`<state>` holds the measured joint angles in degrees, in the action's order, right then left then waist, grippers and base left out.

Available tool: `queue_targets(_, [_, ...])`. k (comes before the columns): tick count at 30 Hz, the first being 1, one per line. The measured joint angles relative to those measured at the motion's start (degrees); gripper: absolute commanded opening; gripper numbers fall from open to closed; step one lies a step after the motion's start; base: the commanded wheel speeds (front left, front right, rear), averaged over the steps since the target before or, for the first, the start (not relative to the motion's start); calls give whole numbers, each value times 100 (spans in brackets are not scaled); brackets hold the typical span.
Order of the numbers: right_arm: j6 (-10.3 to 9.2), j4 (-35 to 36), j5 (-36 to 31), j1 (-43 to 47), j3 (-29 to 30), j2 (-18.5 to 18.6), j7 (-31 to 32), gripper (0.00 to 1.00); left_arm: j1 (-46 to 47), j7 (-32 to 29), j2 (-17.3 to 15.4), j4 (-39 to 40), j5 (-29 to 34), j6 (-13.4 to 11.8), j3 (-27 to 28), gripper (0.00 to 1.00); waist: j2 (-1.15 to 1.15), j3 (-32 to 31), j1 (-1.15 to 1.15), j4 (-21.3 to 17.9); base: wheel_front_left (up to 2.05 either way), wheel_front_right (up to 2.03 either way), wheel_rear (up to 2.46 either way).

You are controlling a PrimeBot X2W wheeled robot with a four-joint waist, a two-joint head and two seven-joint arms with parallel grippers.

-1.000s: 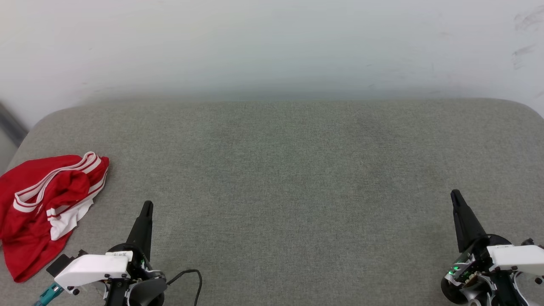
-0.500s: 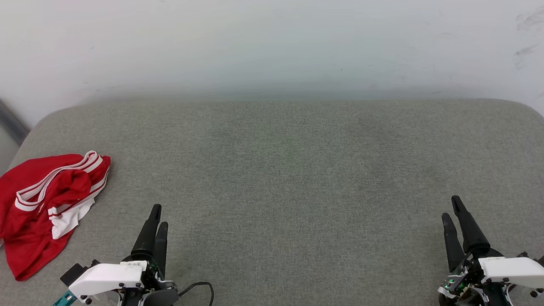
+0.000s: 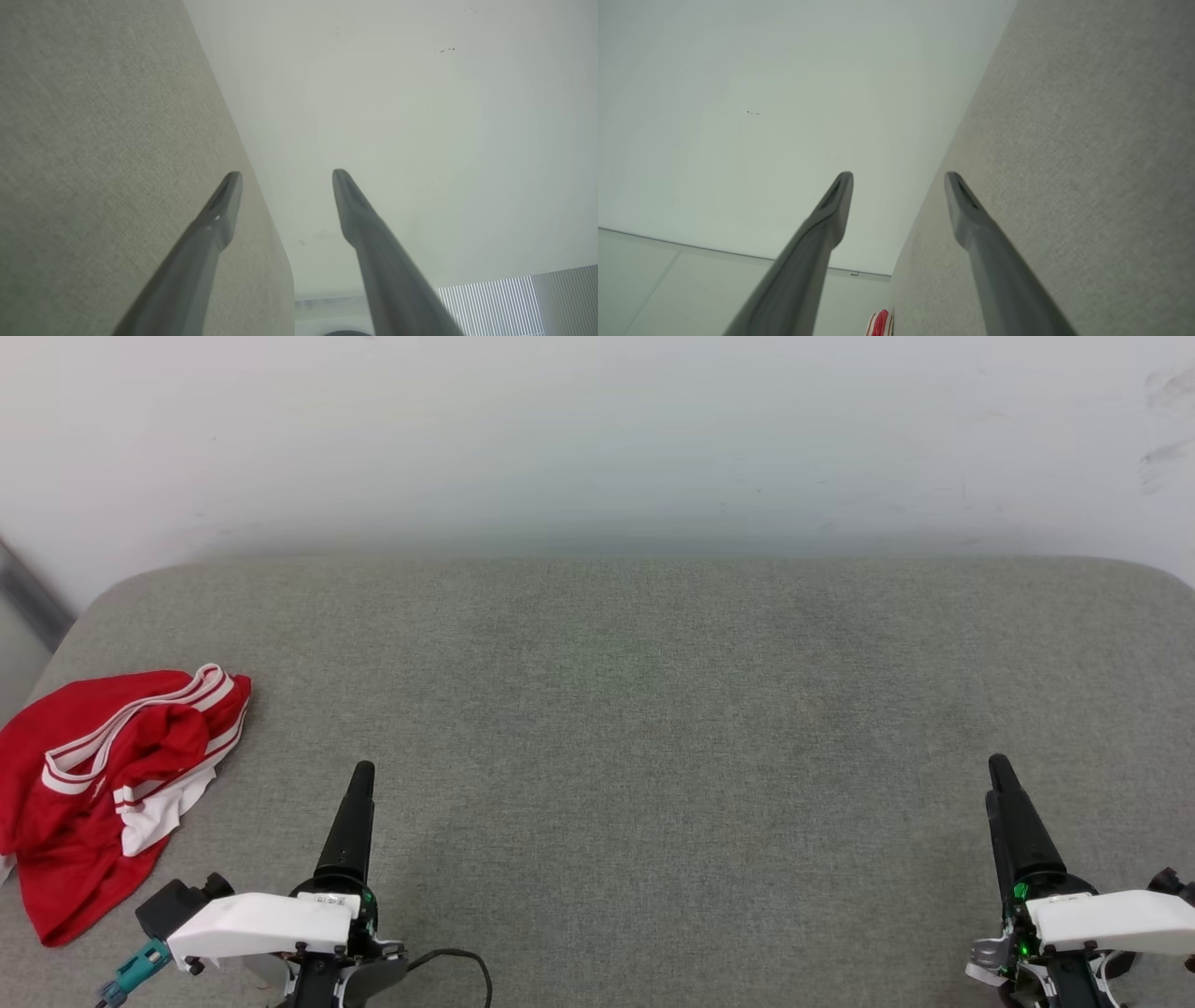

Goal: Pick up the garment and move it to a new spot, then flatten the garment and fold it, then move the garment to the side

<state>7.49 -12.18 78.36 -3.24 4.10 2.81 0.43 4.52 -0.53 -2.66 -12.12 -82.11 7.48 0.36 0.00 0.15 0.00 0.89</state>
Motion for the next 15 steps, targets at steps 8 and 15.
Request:
queue_targets(8, [0, 185, -1384, 63, -37, -1, -170, 100, 15, 182, -3, 168, 1215, 0, -57, 100, 0, -5, 0, 14, 0, 0, 0])
queue_targets(15, [0, 356, -2590, 101, -145, -1, -346, 100, 37, 365, -5, 289, 2538, 0, -232, 100, 0, -16, 0, 33, 0, 0, 0])
